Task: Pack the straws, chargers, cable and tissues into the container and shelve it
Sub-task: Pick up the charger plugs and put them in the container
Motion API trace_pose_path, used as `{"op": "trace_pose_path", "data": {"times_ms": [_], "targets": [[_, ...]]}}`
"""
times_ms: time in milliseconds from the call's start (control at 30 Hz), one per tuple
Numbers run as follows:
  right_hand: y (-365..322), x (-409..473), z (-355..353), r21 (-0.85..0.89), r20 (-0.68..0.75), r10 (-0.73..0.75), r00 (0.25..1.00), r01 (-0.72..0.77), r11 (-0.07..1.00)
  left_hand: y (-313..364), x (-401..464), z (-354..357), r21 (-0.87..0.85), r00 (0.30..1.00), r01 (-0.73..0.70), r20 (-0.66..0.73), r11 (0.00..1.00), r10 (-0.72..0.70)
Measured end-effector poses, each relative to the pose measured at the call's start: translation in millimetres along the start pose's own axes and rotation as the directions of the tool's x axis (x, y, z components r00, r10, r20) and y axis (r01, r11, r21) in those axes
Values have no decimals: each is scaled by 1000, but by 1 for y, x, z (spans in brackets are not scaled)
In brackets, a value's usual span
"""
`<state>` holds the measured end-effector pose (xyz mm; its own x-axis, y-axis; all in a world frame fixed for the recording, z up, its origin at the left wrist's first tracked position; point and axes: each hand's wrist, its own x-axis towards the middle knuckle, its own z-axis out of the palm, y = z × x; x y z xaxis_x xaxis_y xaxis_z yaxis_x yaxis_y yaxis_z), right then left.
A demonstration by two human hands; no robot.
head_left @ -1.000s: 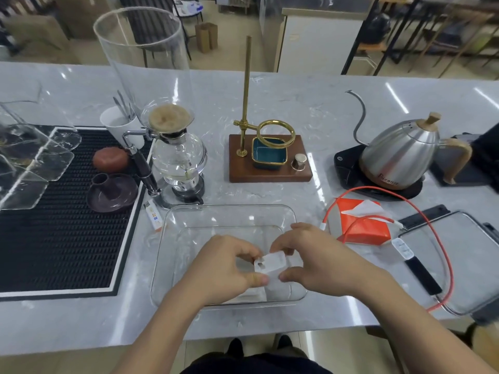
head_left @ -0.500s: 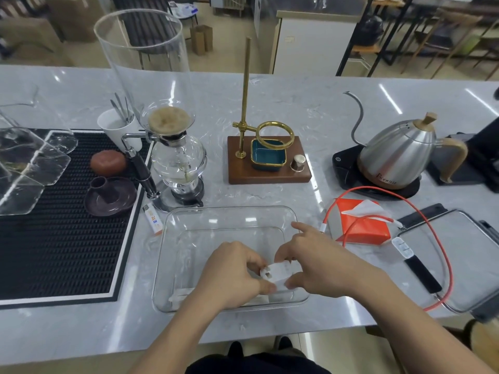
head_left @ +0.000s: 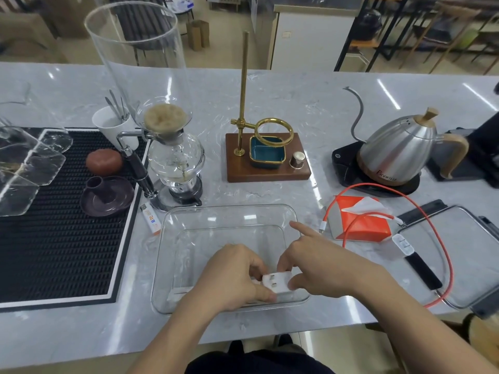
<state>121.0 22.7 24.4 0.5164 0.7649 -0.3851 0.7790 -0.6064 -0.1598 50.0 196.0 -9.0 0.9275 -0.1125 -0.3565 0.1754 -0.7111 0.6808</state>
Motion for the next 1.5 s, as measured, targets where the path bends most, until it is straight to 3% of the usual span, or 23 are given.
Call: {"op": "trace_pose_path", "data": {"times_ms": [533, 800, 933, 1100, 1500], "targets": [[-2, -1, 5, -18, 21, -3, 1000, 3, 1000, -5, 5, -6, -13, 988, -89, 127, 996, 90], [-10, -1, 14, -126, -27, 25, 999, -28, 992, -2, 10, 1, 2, 995, -56, 78, 998, 55], [-7, -2, 16, -93, -61, 34, 998, -39, 995, -3, 9, 2, 0, 997, -33, 72, 999, 33], [-9, 1, 20, -142, -57, 54, 997, -62, 988, 1, 9, 7, 85, 999, -29, 36, 996, 26], [-9, -3, 18, -62, -99, 48, 994, -54, 997, -2, 9, -1, 17, 991, -96, 90, 995, 94]]}}
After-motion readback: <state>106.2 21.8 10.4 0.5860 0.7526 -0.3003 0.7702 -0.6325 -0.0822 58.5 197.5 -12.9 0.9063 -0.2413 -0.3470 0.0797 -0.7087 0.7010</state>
